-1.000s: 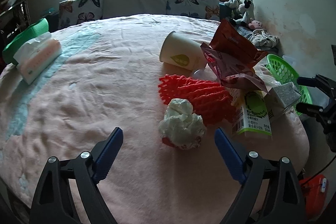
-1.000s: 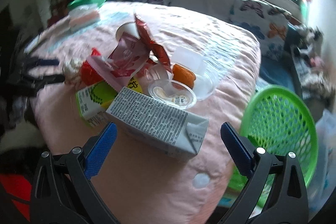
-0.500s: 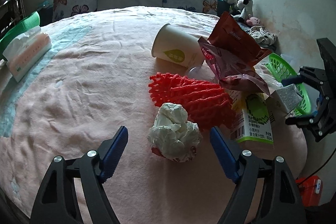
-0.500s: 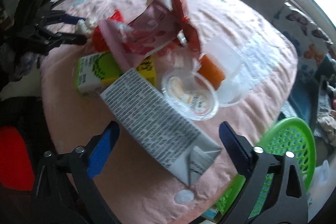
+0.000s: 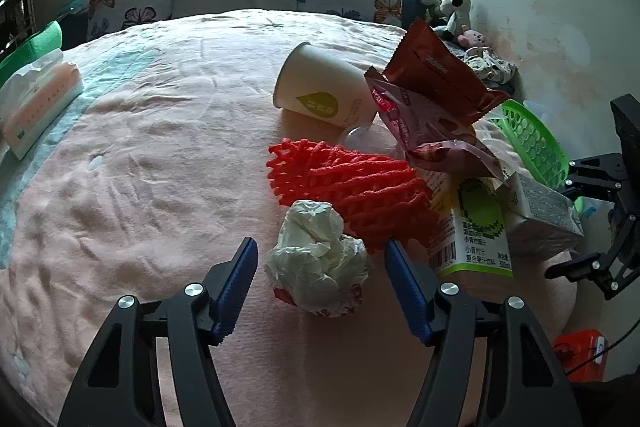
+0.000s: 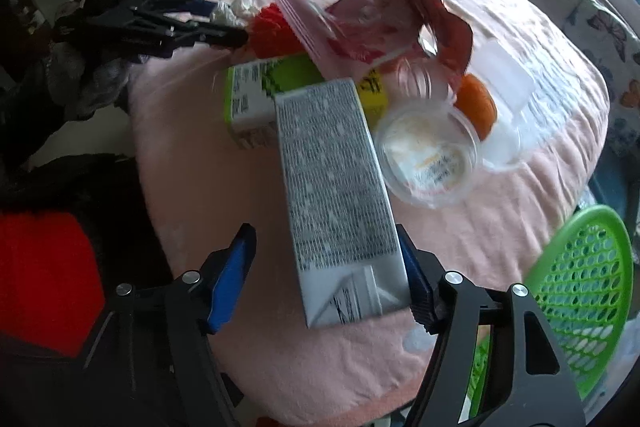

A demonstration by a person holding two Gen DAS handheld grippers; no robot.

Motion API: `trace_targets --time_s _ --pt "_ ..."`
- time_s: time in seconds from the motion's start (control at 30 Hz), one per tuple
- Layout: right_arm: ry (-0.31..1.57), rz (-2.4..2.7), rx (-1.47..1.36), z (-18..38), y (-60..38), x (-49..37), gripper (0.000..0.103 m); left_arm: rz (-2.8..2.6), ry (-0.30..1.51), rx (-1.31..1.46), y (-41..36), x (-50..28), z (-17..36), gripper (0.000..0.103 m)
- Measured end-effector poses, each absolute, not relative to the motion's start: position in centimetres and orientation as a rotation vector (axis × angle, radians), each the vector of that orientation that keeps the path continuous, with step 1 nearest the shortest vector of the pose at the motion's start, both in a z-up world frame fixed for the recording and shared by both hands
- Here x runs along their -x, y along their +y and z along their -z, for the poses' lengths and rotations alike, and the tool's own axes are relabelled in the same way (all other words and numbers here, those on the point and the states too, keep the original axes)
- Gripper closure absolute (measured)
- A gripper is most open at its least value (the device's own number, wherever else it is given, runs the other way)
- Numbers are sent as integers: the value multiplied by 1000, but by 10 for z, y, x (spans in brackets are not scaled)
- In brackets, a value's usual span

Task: Collect trash
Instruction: 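Grasp the crumpled white tissue ball with the left tool while the right tool grasps the white milk carton, then drop the tissue ball into the green basket with the left tool while the right tool carries the carton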

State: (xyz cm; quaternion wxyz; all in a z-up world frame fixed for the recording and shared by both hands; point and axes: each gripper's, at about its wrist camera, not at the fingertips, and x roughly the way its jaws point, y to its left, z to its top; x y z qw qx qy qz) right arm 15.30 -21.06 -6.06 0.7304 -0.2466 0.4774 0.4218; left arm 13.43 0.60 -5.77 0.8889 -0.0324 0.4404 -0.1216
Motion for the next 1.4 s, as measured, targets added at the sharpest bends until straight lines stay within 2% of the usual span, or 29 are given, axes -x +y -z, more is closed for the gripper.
trace_targets --time_s 0.1,0.17,0.33,0.47,0.97,1.17,1.4 --pt "1040 -928 531 61 -200 -161 40 267 926 86 8 -135 59 47" --pt "1040 -912 536 63 -192 -163 53 268 929 94 10 -135 60 50" --pt "1020 -873 536 59 -191 -163 59 284 929 101 13 -136 60 56" --pt "1002 -841 477 51 -196 -153 59 286 920 82 12 -136 59 61" --pt "893 -653 188 8 -275 -133 60 423 767 80 -2 -104 -19 63" --pt "880 -502 104 4 -320 -135 60 582 749 97 -51 -125 -39 63" --pt "857 -318 -3 6 -382 -139 60 762 787 73 -148 -170 -46 63"
